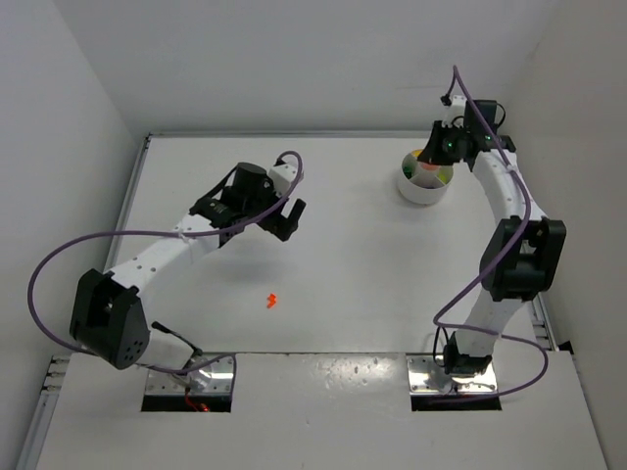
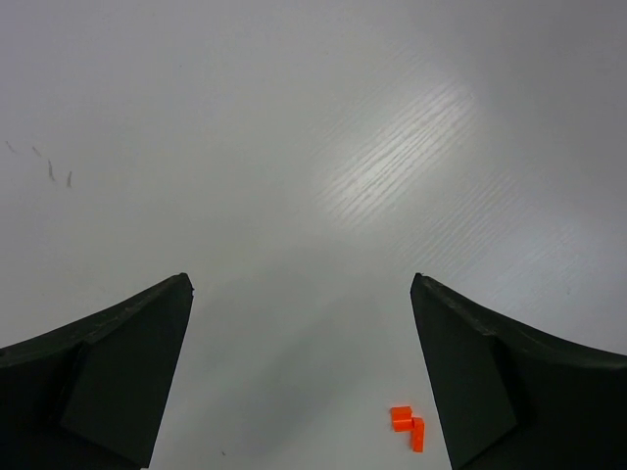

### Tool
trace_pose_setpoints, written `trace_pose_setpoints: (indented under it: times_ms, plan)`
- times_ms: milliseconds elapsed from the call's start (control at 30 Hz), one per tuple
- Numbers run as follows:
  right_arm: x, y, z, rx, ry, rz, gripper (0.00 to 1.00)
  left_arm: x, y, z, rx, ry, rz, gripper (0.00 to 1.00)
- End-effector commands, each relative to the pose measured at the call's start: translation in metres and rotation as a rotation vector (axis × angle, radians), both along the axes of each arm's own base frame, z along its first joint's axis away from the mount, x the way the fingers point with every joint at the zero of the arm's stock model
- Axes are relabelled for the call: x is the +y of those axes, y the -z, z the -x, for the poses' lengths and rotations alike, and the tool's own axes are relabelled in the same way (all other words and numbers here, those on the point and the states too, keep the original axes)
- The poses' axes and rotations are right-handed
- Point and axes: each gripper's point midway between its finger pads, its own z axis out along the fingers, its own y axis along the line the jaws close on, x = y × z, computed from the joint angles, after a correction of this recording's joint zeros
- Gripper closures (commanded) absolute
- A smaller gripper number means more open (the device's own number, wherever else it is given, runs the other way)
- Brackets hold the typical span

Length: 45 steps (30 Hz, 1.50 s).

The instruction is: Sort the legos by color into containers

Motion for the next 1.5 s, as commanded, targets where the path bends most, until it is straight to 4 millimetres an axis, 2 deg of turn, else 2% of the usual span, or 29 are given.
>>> trace_pose_setpoints:
  times_ms: [0, 133, 200, 267, 300, 333, 400, 533, 800, 1033, 1133, 1200, 1233, 1267, 1333, 1367, 1400, 1433, 1467]
  plan:
    - [-0.033, 0.01, -0.02, -0.009, 0.073, 0.128, 1.0, 0.004, -0.016, -0.016, -0.032, -0.055, 0.002, 0.0]
    - [-0.043, 0.017, -0.034, -0.009, 0.124, 0.129, 1.0, 0.009, -0.02, -0.02, -0.048, -0.065, -0.007, 0.0]
    - [-0.049, 0.015, -0.041, -0.018, 0.144, 0.146, 1.0, 0.008, -0.016, -0.021, -0.039, -0.064, -0.012, 0.0]
    - [-0.054, 0.024, -0.046, -0.002, 0.165, 0.167, 1.0, 0.01, -0.016, -0.022, -0.041, -0.072, -0.017, 0.0]
    - [-0.057, 0.018, -0.049, -0.017, 0.176, 0.175, 1.0, 0.009, -0.012, -0.022, -0.034, -0.072, -0.021, 0.0]
    - [-0.058, 0.026, -0.05, -0.001, 0.181, 0.181, 1.0, 0.009, -0.012, -0.022, -0.033, -0.072, -0.021, 0.0]
    - [-0.059, 0.022, -0.056, -0.021, 0.183, 0.181, 1.0, 0.01, -0.012, -0.023, -0.038, -0.066, -0.027, 0.0]
    - [-0.063, 0.029, -0.063, -0.012, 0.197, 0.194, 1.0, 0.008, -0.004, -0.026, -0.024, -0.059, -0.045, 0.0]
    - [-0.07, 0.037, -0.068, 0.0, 0.223, 0.218, 0.82, 0.008, -0.004, -0.026, -0.037, -0.033, -0.063, 0.0]
    - [-0.065, 0.032, -0.072, -0.02, 0.216, 0.217, 0.72, 0.013, 0.003, -0.013, -0.022, 0.058, -0.043, 0.0]
    - [-0.062, 0.031, -0.072, -0.021, 0.202, 0.205, 0.7, 0.015, 0.014, 0.002, 0.003, 0.129, -0.057, 0.05]
    - [-0.053, 0.017, -0.07, -0.05, 0.169, 0.174, 0.7, 0.013, 0.02, 0.025, 0.041, 0.225, -0.059, 0.12]
    - [-0.043, 0.009, -0.065, -0.057, 0.139, 0.156, 0.7, 0.014, 0.024, 0.035, 0.052, 0.258, -0.067, 0.15]
    - [-0.031, 0.008, -0.058, -0.051, 0.085, 0.11, 0.7, 0.02, 0.032, 0.049, 0.049, 0.309, -0.096, 0.22]
    - [-0.012, 0.008, -0.045, -0.035, 0.014, 0.069, 0.7, 0.026, 0.049, 0.074, 0.082, 0.361, -0.155, 0.28]
    - [0.003, 0.01, -0.03, -0.017, -0.046, 0.037, 0.65, 0.033, 0.066, 0.091, 0.106, 0.386, -0.223, 0.32]
    - [0.006, 0.002, -0.028, -0.033, -0.061, 0.025, 0.62, 0.036, 0.076, 0.099, 0.131, 0.39, -0.254, 0.33]
    - [0.015, 0.014, -0.017, -0.003, -0.09, 0.021, 0.58, 0.039, 0.084, 0.105, 0.145, 0.406, -0.286, 0.33]
    - [0.017, 0.017, -0.01, 0.01, -0.105, 0.02, 0.54, 0.041, 0.091, 0.113, 0.158, 0.412, -0.302, 0.34]
